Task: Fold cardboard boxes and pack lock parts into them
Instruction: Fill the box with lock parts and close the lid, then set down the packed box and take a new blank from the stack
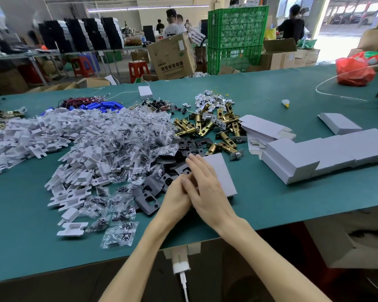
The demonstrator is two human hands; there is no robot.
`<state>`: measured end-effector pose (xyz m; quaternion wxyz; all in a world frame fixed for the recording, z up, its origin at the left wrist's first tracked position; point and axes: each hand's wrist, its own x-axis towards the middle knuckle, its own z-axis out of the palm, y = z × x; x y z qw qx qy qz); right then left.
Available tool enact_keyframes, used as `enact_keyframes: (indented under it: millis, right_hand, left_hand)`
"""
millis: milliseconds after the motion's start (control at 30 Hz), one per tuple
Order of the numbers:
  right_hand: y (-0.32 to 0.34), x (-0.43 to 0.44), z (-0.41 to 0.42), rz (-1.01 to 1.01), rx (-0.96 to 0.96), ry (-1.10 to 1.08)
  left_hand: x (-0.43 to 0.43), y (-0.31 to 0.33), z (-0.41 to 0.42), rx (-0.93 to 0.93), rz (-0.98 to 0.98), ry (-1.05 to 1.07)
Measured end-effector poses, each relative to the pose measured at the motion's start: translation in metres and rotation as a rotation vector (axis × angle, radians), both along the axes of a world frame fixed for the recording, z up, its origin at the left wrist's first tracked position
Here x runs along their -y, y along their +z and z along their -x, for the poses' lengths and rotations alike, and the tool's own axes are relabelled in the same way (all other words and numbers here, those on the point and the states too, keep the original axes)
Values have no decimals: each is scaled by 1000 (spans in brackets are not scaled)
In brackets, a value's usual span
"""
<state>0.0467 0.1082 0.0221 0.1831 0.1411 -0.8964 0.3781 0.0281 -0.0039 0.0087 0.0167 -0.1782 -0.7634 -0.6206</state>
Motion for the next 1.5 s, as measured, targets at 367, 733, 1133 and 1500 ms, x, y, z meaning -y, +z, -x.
enact_keyframes:
  millis: [367, 733, 1133, 1500]
  right_hand:
    - [12, -28, 33, 13, 214, -63]
    - [-1, -74, 44, -277, 196, -180]
    - [-4, -85, 49, -86, 203, -133]
    - [-7, -112, 51, 187, 286, -130]
  left_hand:
    - [0, -10, 8, 3, 265, -139]
    - [1, -9, 2, 17, 186, -139]
    - [-2, -11, 5, 64, 170, -123]
    - [0, -12, 3, 92, 148, -109]
